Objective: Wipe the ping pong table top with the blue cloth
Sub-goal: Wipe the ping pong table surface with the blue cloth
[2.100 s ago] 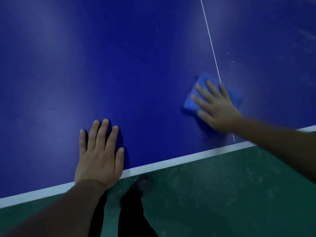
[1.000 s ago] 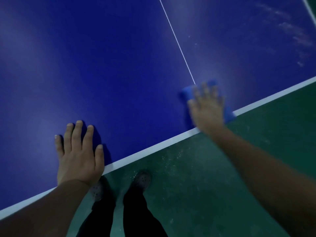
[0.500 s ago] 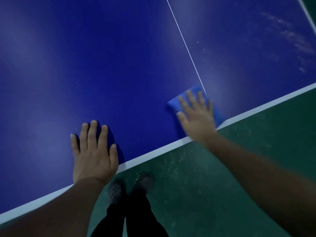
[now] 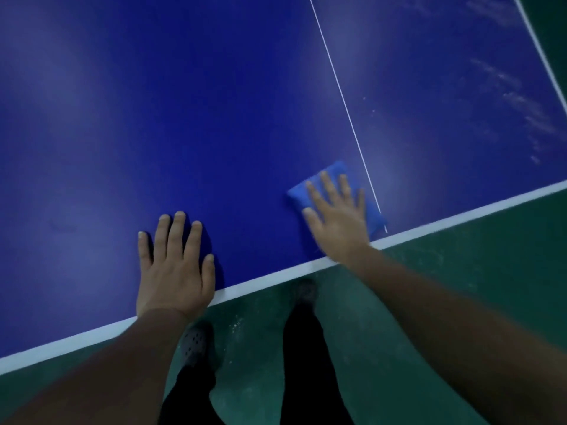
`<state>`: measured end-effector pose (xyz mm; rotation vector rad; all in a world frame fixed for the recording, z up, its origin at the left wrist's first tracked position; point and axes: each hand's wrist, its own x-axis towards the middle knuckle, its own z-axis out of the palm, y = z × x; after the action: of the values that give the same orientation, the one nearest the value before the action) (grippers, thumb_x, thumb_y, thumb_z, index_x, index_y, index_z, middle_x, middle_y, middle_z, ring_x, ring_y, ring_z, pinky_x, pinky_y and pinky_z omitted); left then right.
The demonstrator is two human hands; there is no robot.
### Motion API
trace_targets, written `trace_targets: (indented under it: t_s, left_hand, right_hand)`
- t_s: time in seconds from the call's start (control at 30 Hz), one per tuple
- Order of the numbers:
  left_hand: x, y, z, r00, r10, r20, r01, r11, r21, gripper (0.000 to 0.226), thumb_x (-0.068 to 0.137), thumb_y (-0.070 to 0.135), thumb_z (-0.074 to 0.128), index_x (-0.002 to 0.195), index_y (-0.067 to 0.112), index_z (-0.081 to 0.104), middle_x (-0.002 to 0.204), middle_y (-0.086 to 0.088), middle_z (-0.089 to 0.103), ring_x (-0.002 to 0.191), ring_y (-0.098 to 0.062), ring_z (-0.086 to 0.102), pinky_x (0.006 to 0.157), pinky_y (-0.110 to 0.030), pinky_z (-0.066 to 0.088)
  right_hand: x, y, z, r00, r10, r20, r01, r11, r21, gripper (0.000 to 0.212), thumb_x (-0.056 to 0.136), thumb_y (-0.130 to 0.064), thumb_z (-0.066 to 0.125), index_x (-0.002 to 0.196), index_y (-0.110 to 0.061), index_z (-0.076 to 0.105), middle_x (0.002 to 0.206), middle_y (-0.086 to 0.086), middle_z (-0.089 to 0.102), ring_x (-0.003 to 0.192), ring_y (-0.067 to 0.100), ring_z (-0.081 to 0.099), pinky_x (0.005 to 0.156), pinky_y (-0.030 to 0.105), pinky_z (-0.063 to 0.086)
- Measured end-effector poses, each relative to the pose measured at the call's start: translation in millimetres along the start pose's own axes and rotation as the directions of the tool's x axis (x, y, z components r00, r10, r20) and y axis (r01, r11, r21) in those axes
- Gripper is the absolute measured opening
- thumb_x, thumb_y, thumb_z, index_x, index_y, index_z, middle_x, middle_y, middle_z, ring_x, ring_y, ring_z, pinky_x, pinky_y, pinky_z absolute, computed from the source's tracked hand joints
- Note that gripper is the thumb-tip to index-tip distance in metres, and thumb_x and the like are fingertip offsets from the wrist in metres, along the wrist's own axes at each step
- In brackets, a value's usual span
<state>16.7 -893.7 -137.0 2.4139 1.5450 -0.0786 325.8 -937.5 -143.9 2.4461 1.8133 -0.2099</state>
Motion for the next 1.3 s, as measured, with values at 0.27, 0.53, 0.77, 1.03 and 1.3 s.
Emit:
trace_targets:
  t_s: [0.27,0.53,0.77,1.03,1.3]
  left_hand:
    - [-1,21,-6,0.997,-0.063,-0.044,0.069,0.988,0.135,0.07,0.096,0.045,0.025,0.14,-0.005,0.048,0.154,-0.023,0.036,0.145,-0.039,0.028,0.116,-0.064,0.017]
    - [55,159,10,0.945,-0.311,-0.102,0.297,0.946,-0.133,0.068,0.096,0.046,0.024,0.15,0.007,0.038,0.16,-0.012,0.028,0.151,-0.03,0.018,0.121,-0.056,0.007]
    - [61,164,22,0.919,-0.367,-0.142,0.348,0.926,-0.145,0.064,0.097,0.042,0.027,0.149,0.007,0.039,0.16,-0.013,0.029,0.15,-0.031,0.016,0.121,-0.055,0.004]
    - [63,166,19,0.921,-0.372,-0.116,0.357,0.925,-0.13,0.062,0.096,0.04,0.027,0.146,0.007,0.043,0.158,-0.015,0.032,0.149,-0.033,0.02,0.121,-0.057,0.01]
    - [66,168,15,0.915,-0.386,-0.116,0.37,0.918,-0.141,0.063,0.095,0.043,0.031,0.141,0.005,0.05,0.152,-0.018,0.04,0.144,-0.037,0.029,0.118,-0.061,0.016]
  right_hand:
    - [48,2,-6,0.988,-0.128,-0.088,0.133,0.989,0.06,0.058,0.1,-0.052,0.027,0.154,-0.034,0.033,0.165,0.002,0.022,0.152,0.037,0.015,0.116,0.07,0.012]
    - [202,78,-37,0.745,-0.667,-0.002,0.665,0.743,-0.084,0.056,0.101,-0.055,0.027,0.154,-0.039,0.029,0.165,-0.003,0.021,0.153,0.031,0.013,0.12,0.06,0.004]
    - [145,76,-18,0.65,-0.753,-0.101,0.757,0.653,0.002,0.055,0.101,-0.052,0.03,0.153,-0.033,0.036,0.163,0.003,0.028,0.151,0.037,0.019,0.115,0.069,0.013]
    - [281,86,-57,0.832,-0.555,-0.008,0.555,0.831,-0.028,0.056,0.102,-0.056,0.022,0.156,-0.042,0.017,0.168,-0.005,0.012,0.155,0.027,0.003,0.121,0.059,-0.001]
    - [187,79,-30,0.36,-0.93,0.078,0.933,0.357,-0.047,0.054,0.103,-0.057,0.026,0.154,-0.039,0.028,0.165,-0.005,0.021,0.154,0.03,0.01,0.121,0.059,0.0]
